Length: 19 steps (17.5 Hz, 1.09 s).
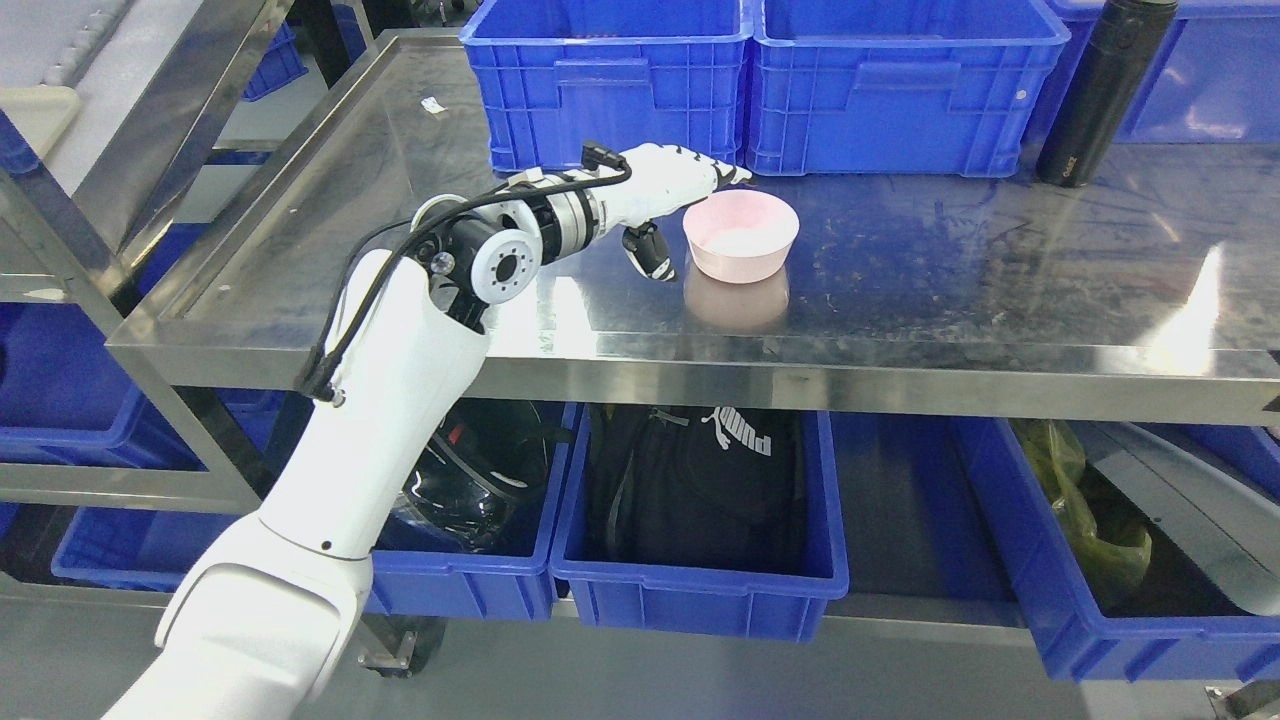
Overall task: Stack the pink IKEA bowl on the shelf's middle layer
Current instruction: 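Grasp the pink bowl's rim with the left hand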
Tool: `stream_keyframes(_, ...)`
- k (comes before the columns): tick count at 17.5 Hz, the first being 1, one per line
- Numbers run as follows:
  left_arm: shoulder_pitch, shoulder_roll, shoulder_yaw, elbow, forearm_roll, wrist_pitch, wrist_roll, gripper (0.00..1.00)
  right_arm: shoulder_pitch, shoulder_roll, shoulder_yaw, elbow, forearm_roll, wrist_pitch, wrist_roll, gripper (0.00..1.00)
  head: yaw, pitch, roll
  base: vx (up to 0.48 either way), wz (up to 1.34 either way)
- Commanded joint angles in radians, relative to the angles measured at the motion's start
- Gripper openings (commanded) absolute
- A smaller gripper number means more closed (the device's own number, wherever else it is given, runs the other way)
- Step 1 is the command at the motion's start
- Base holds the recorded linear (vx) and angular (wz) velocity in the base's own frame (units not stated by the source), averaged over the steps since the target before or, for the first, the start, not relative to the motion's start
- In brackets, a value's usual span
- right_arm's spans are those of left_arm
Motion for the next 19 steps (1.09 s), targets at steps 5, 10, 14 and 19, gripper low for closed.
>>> stream_keyframes(5,-0.095,-0.109,-0.049,0.376,-0.032,-0.004,0.017,0.88,0.000,-0.017,0.005,-0.017,-0.001,0.000,0.000,1.00,0.0000,0.000,0.000,0.002,-0.01)
stream_keyframes(10,-0.105,-0.109,-0.054,0.433,-0.032,-0.005,0.048,0.82,0.000,-0.017,0.005,-0.017,0.001,0.000,0.000,1.00,0.0000,0.000,0.000,0.000,0.00)
stream_keyframes(14,-0.105,-0.109,-0.060,0.451,-0.023,-0.031,0.062,0.77,0.000,-0.017,0.005,-0.017,0.001,0.000,0.000,1.00,0.0000,0.000,0.000,0.000,0.00)
stream_keyframes(19,-0.108,-0.109,-0.060,0.482,-0.019,-0.113,0.125,0.73,0.000,-0.017,0.005,-0.017,0.001,0.000,0.000,1.00,0.0000,0.000,0.000,0.000,0.00)
